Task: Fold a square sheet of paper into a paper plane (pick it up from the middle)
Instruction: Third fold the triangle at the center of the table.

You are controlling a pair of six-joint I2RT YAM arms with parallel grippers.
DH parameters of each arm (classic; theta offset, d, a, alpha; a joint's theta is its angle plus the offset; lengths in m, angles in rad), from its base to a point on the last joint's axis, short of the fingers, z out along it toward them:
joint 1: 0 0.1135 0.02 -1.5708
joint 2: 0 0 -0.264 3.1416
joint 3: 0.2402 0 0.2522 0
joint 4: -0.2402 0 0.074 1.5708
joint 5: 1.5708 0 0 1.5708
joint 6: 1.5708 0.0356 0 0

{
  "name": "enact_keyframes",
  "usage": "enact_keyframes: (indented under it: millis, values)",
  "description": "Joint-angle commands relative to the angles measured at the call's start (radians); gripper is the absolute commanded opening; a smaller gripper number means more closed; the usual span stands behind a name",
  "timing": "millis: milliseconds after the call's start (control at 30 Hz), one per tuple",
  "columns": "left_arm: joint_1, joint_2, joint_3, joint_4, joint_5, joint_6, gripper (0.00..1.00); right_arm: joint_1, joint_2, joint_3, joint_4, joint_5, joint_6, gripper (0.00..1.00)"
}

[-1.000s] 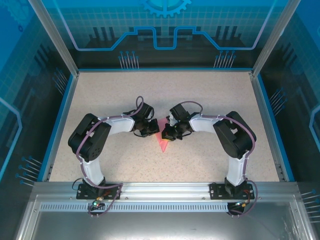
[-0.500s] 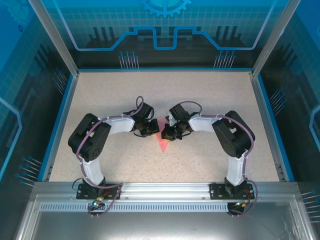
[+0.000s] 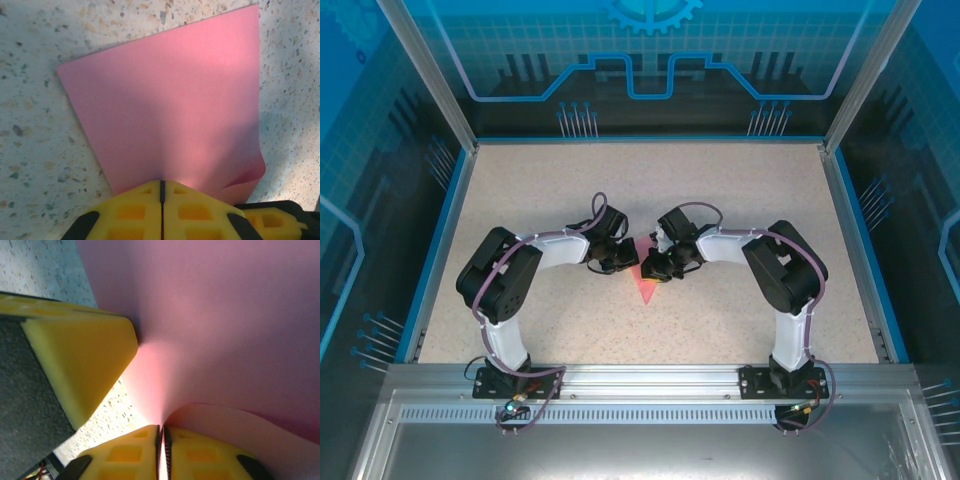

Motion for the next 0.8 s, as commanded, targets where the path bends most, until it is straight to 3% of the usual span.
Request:
enact_keyframes:
  millis: [0, 267, 400, 767]
  values:
    - [0.021, -0.059, -0.011, -0.078, -0.054, -0.032, 0.1, 0.012, 0.034, 0.011, -0.04, 0.015, -0.018, 0.2]
    - [0.055, -0.123, -0.039, -0.088, -0.043, -0.058, 0.13, 0.011, 0.037, 0.007, -0.042, 0.016, -0.025, 0.34]
    - [0.053, -0.14, -0.054, -0.057, 0.006, -0.064, 0.13, 0.01, 0.04, 0.002, -0.041, 0.017, -0.027, 0.35]
    - [0.012, -0.143, -0.103, 0.058, 0.139, -0.083, 0.07, -0.004, 0.041, -0.027, -0.061, 0.039, -0.044, 0.12]
